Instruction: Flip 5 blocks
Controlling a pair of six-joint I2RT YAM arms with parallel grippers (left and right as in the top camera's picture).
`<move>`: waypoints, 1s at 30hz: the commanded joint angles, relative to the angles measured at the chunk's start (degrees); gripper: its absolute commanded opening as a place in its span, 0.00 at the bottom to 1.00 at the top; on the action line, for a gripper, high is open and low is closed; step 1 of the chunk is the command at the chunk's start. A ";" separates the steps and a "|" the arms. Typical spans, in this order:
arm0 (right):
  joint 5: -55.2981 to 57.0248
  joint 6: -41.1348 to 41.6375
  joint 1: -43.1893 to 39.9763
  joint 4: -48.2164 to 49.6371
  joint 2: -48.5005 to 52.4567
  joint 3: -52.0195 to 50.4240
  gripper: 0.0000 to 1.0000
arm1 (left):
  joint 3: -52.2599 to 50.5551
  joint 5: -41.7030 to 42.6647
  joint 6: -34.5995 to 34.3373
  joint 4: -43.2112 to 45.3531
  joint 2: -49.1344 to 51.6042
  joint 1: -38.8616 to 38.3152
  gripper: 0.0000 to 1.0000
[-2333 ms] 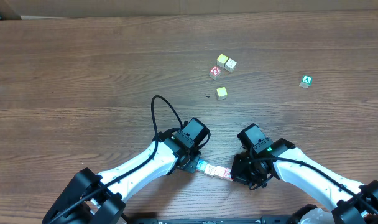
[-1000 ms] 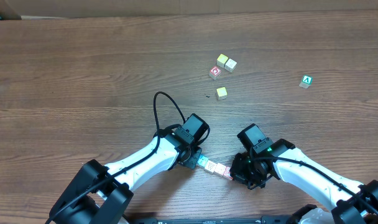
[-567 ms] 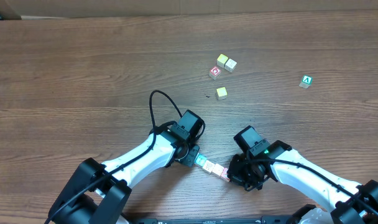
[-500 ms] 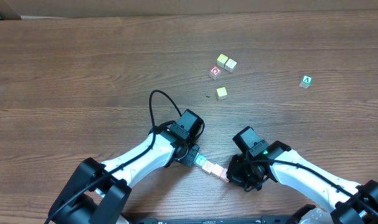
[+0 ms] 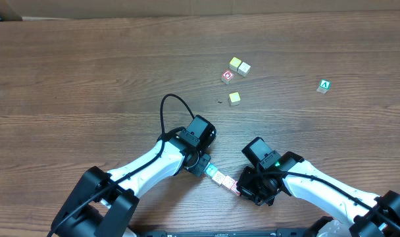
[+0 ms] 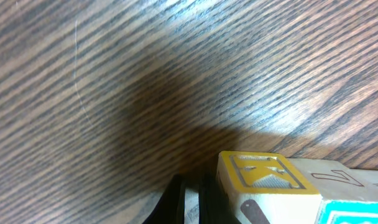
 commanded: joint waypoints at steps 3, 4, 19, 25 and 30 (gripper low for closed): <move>-1.77 5.40 0.59 1.03 -0.04 0.61 0.04 | -0.66 2.32 3.50 0.59 2.29 -0.07 0.04; -1.86 6.10 0.59 1.05 -0.04 0.61 0.04 | -0.66 2.32 3.69 0.61 2.29 -0.07 0.04; -3.08 9.22 0.59 1.05 -0.04 0.61 0.04 | -0.66 0.87 8.04 1.92 2.29 -0.07 0.04; -3.30 9.44 0.61 1.03 -0.04 0.61 0.04 | -0.66 0.85 9.03 2.93 2.29 -0.07 0.04; -3.26 10.60 1.44 1.05 -0.02 0.61 0.04 | -0.66 0.22 9.62 3.39 2.29 -0.07 0.04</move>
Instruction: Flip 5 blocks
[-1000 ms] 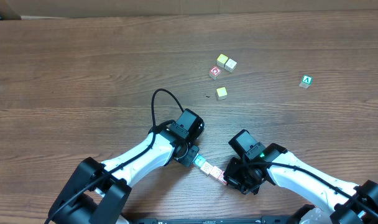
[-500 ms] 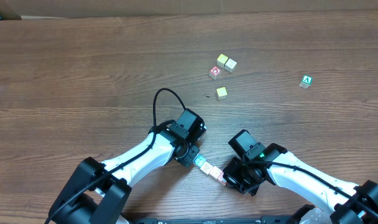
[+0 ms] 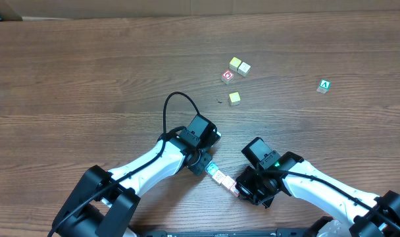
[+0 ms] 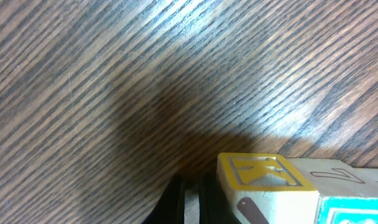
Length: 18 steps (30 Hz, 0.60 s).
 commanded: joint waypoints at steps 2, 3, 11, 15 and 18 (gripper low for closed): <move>-1.07 1.88 1.81 1.46 -0.02 0.61 0.04 | -0.66 0.24 1.55 0.39 1.90 -0.07 0.04; -1.01 2.23 2.23 1.70 -0.02 0.61 0.04 | -0.66 0.09 1.55 0.39 1.90 -0.07 0.04; -0.31 5.46 5.03 2.99 -0.02 0.61 0.04 | -0.66 -0.35 1.55 0.66 1.90 -0.07 0.04; -0.24 7.15 5.88 3.43 -0.02 0.61 0.04 | -0.66 -0.35 1.55 0.94 1.90 -0.07 0.04; 0.17 9.66 6.32 3.85 -0.02 0.61 0.04 | -0.66 -0.33 1.57 1.36 1.90 -0.07 0.04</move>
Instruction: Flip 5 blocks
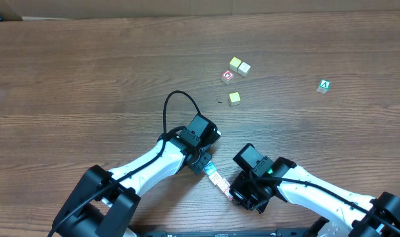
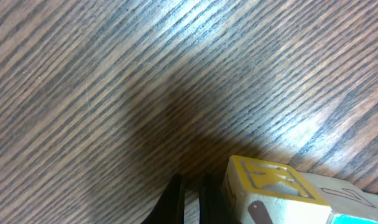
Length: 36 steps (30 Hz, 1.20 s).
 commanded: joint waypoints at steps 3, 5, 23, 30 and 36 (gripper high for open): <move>0.15 5.57 0.98 2.75 -0.02 0.61 0.04 | -0.66 1.49 0.90 0.81 1.81 -0.07 0.04; 0.13 6.91 1.03 3.15 -0.02 0.61 0.04 | -0.66 1.49 1.16 1.05 1.81 -0.07 0.04; 0.68 11.76 3.17 4.42 -0.02 0.59 0.04 | -0.66 1.66 6.60 2.58 1.84 -0.07 0.04; 1.07 12.04 3.17 4.61 0.02 0.59 0.04 | -0.66 1.64 10.03 2.91 1.84 -0.07 0.04; 1.20 13.27 3.21 5.70 0.79 0.59 0.04 | -0.66 1.46 11.45 3.21 1.84 -0.07 0.04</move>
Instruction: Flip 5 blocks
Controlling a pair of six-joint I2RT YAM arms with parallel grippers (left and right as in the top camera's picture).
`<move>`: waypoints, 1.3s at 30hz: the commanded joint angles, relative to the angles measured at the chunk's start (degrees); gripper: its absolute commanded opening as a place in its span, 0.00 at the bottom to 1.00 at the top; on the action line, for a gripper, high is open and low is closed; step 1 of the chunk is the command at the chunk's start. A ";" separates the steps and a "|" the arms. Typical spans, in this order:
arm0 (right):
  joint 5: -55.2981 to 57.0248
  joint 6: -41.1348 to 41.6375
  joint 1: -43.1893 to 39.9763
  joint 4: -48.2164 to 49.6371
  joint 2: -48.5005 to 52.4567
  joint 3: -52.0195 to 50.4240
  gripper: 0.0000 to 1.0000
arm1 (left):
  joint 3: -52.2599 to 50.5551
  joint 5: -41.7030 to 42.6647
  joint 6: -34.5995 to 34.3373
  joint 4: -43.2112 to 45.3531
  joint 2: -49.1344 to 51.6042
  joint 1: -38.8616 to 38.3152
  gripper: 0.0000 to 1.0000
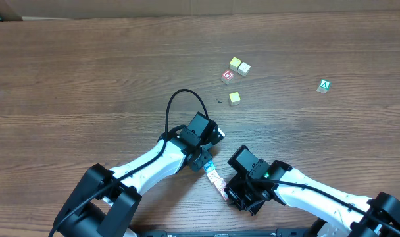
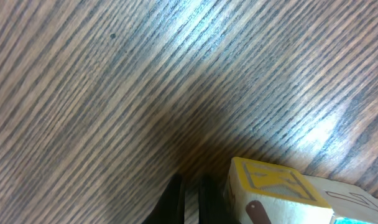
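Note:
Low in the overhead view, a short row of small blocks, cyan-topped (image 1: 213,174) then pink (image 1: 222,190), spans the gap between my two grippers. My left gripper (image 1: 206,164) is at the cyan end. In the left wrist view a yellow-framed block (image 2: 270,180) with a white side sits hard against my dark finger (image 2: 175,198); the other finger is hidden. My right gripper (image 1: 230,193) is at the pink end, its jaws hidden under the wrist. More blocks lie far off: two pale yellow (image 1: 239,65), one red (image 1: 227,76), one yellow (image 1: 234,97) and one green (image 1: 324,85).
The left arm's black cable (image 1: 180,100) loops up over the wooden table (image 1: 88,79). Both white arms crowd the table's near edge, and their wrists stand close together.
My right wrist has shifted further left and down. The block row between the grippers now stands steeper. In the left wrist view the table grain has slid while the block kept its place.
The block row spanned both grippers at every moment. At first my right wrist was further right and the row lay flatter. The right arm then stood further left each time, and the row's pink end came round with it.

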 commanded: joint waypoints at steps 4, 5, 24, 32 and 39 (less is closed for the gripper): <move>1.11 1.07 0.22 2.25 1.01 0.61 0.04 | -0.66 2.82 2.36 0.39 1.33 -0.07 0.04; 1.11 1.07 0.24 2.29 1.20 0.61 0.04 | -0.66 2.82 2.45 0.44 1.33 -0.07 0.04; 1.38 4.26 3.45 6.12 3.15 0.61 0.04 | -0.66 1.92 2.84 1.16 1.33 -0.07 0.04; 1.36 5.55 3.72 6.38 3.15 0.61 0.04 | -0.66 1.66 4.11 1.49 1.33 -0.07 0.04; 0.90 6.01 3.72 7.58 3.15 0.61 0.04 | -0.66 1.53 4.11 2.38 1.33 -0.07 0.04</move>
